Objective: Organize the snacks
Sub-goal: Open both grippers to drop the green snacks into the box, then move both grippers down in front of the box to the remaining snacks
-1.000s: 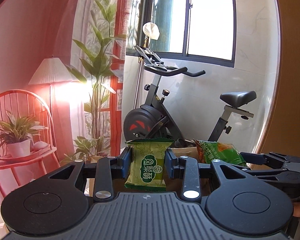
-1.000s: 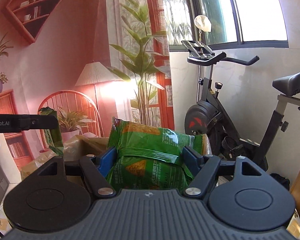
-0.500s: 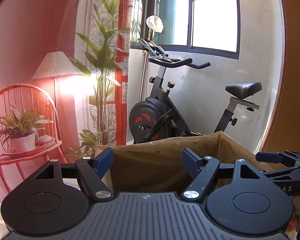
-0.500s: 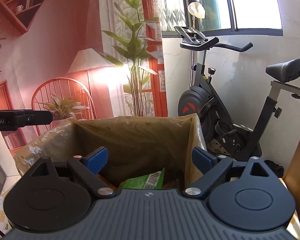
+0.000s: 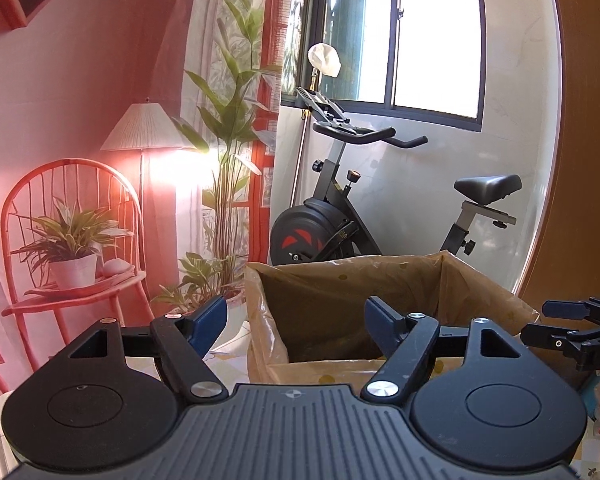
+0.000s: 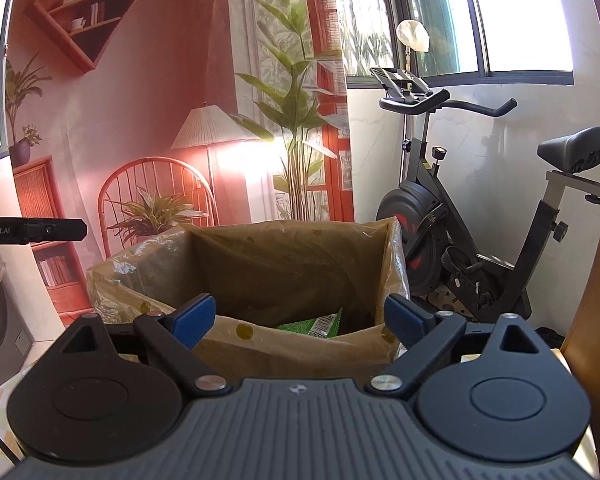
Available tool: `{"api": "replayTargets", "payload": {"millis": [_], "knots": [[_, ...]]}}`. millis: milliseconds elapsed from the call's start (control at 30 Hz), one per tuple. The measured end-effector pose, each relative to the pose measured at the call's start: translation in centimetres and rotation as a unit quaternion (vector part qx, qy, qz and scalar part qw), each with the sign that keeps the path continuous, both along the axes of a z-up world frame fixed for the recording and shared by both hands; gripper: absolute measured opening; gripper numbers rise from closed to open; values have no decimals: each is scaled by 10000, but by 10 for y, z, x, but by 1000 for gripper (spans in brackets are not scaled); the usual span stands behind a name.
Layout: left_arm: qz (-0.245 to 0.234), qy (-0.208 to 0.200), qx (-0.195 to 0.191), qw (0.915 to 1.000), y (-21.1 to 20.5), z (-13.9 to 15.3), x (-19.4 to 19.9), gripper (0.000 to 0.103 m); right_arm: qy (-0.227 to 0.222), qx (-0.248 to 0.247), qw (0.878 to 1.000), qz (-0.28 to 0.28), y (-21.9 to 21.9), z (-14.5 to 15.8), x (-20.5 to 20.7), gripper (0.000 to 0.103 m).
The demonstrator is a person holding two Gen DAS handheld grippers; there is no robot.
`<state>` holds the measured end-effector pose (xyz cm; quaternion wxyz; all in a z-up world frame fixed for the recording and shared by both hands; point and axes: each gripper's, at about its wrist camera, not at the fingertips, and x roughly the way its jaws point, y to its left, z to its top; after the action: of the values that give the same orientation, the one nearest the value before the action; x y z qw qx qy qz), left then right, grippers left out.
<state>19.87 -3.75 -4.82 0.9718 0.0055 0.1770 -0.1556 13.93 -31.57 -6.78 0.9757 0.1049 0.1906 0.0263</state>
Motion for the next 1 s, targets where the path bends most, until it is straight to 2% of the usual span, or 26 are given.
{"api": "replayTargets", "payload": {"millis": [300,600,1000], "knots": [[278,140,-78,9995,36,-31,-39,78,-161,92,9998,68,1,-16,-36,93],[692,526,-309,9957,63,-60,-52,77,97,145,9998,28,7,-43,-54,92],[1035,846,-265,9907,75,-94,-60,77,544,66,9985,-1,12,-86,-70,86]]}}
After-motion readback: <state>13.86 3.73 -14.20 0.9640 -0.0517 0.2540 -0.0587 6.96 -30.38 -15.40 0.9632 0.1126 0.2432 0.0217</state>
